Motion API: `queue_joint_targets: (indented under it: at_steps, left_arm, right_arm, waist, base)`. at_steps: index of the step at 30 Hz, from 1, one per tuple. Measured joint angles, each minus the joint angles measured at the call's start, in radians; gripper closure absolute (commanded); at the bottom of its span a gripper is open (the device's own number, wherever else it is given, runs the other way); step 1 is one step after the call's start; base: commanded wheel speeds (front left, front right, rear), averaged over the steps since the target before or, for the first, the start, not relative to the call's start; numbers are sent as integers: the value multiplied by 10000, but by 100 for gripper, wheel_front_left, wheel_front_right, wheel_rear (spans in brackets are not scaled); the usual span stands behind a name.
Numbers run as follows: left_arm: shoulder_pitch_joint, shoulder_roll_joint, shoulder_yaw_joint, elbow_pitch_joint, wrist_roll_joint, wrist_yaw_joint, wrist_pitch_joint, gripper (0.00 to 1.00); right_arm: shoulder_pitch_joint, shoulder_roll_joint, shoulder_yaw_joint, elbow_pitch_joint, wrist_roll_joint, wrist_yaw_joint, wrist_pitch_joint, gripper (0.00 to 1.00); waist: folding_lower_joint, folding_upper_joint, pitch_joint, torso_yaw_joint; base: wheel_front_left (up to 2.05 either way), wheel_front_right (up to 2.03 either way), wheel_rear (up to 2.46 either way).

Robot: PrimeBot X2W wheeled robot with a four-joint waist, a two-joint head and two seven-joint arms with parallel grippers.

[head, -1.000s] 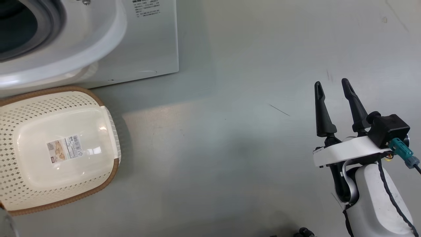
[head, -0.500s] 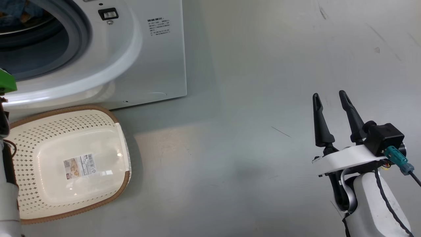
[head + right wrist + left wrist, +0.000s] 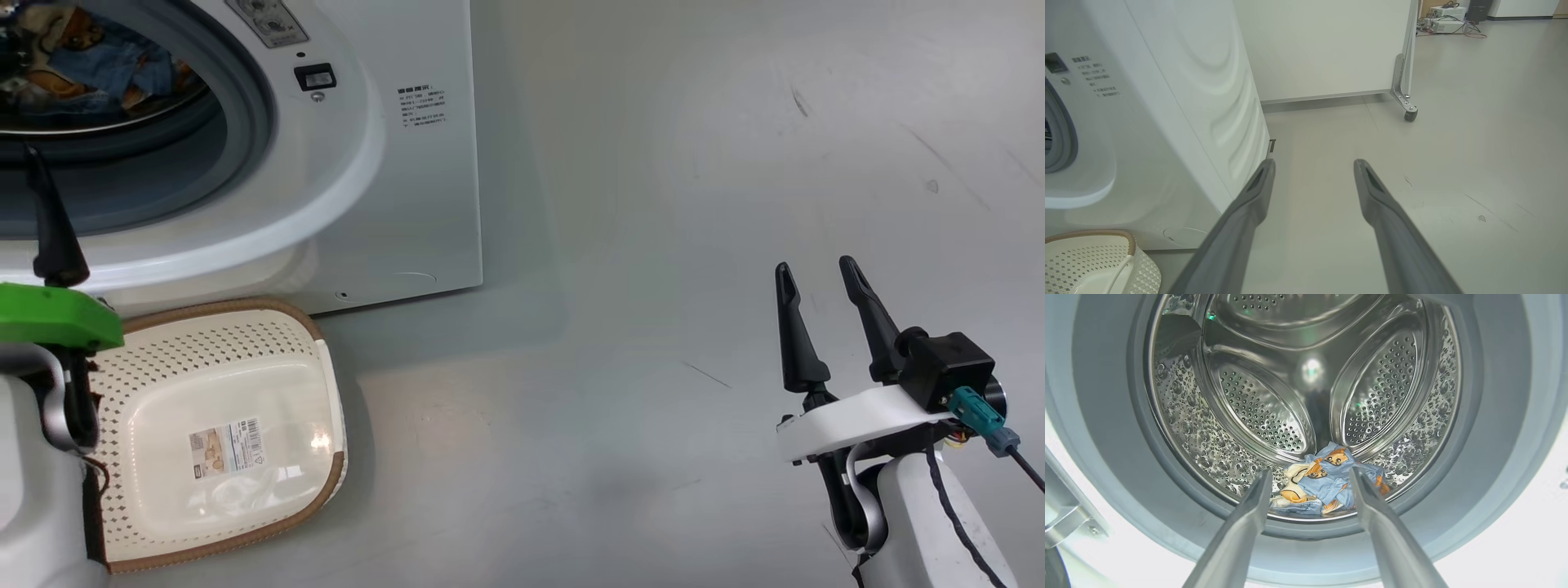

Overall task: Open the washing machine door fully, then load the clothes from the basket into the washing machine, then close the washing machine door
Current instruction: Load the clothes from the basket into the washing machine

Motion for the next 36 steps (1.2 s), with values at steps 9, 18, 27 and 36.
queue_joint_targets:
  at_steps: [9,18,27,36]
  left_arm:
    - [1566,-708,230,-763,48,-2,2,0]
    - [2851,-1129,219,-1442,86,-6,2,0]
    - [4096,-1127,236,-2136,399,-6,2,0]
    - [5001,-1183,-88,-2713,483,-8,2,0]
  right_arm:
    - [380,-130,-232,92,0,0,0,0]
    - [861,-161,-253,115,-2,0,0,0]
    - [1111,-173,-196,121,-2,0,0,0]
    - [1353,-209,-169,-15,-38,0,0,0]
  waist:
    - [0,0,-839,126]
    - [0,0,-1544,361]
    - [0,0,-2068,536]
    - [0,0,-2429,668]
  base:
    - [0,0,0]
    - [0,0,0]
    - [0,0,0]
    - [0,0,0]
